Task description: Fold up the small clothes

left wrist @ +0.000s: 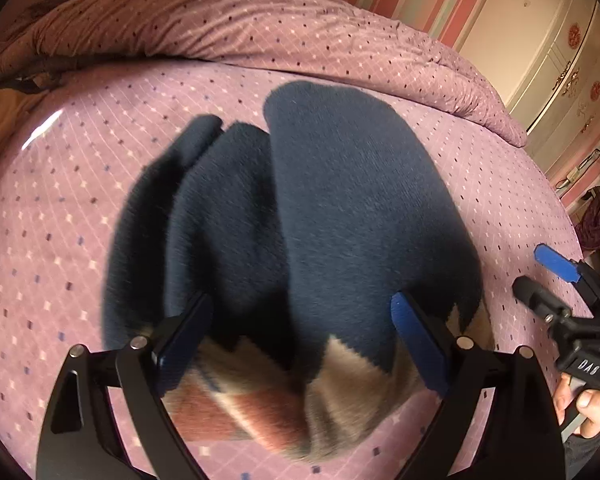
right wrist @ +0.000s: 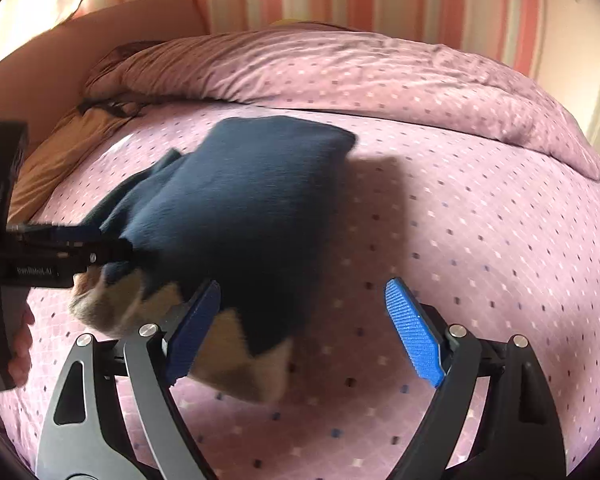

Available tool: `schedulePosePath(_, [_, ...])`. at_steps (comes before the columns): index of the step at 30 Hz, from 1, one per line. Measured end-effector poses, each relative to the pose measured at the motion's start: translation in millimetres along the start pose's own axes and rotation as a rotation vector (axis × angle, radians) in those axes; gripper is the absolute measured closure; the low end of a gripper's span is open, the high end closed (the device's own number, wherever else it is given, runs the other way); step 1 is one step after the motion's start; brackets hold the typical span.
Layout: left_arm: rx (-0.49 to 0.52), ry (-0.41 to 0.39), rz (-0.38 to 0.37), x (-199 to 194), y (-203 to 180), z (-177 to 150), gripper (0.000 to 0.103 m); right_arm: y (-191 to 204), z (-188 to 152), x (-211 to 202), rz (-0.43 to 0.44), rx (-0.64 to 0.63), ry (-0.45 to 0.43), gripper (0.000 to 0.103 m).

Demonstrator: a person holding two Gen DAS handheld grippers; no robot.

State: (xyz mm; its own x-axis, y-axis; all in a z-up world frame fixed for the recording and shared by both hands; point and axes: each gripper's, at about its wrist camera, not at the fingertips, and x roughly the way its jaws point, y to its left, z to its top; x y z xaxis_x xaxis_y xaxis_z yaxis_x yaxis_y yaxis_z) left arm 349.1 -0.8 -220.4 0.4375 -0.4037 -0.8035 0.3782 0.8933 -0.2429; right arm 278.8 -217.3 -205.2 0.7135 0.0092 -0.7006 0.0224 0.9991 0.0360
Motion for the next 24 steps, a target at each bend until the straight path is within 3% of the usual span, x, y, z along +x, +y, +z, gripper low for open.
schedulePosePath(5, [0.009, 0.023, -0.057, 12, -18, -6, 0.015, -11, -4, 2, -0.001, 0.022, 0.004, 0.017])
schedulePosePath(6, [0.015, 0.022, -0.047, 15, -21, -7, 0.019, -12, -5, 2, -0.002, 0.024, 0.001, 0.017])
schedulePosePath(7, [0.02, 0.023, -0.052, 16, -22, -9, 0.033, -12, -6, 1, -0.004, 0.024, -0.002, 0.017])
schedulePosePath(10, [0.008, 0.022, -0.07, 21, -23, -10, 0.051, -12, -7, 0, -0.004, 0.024, -0.003, 0.017])
schedulePosePath(14, [0.104, -0.021, 0.019, 14, -41, -11, 0.072, -12, -8, 1, -0.006, 0.028, 0.001, 0.017])
schedulePosePath(18, [0.226, -0.119, 0.131, -12, -59, -12, 0.079, -12, -11, -1, -0.003, 0.04, -0.009, 0.017])
schedulePosePath(24, [0.243, -0.172, 0.218, -56, -31, -10, 0.085, 0, -8, -4, 0.011, 0.028, -0.024, 0.017])
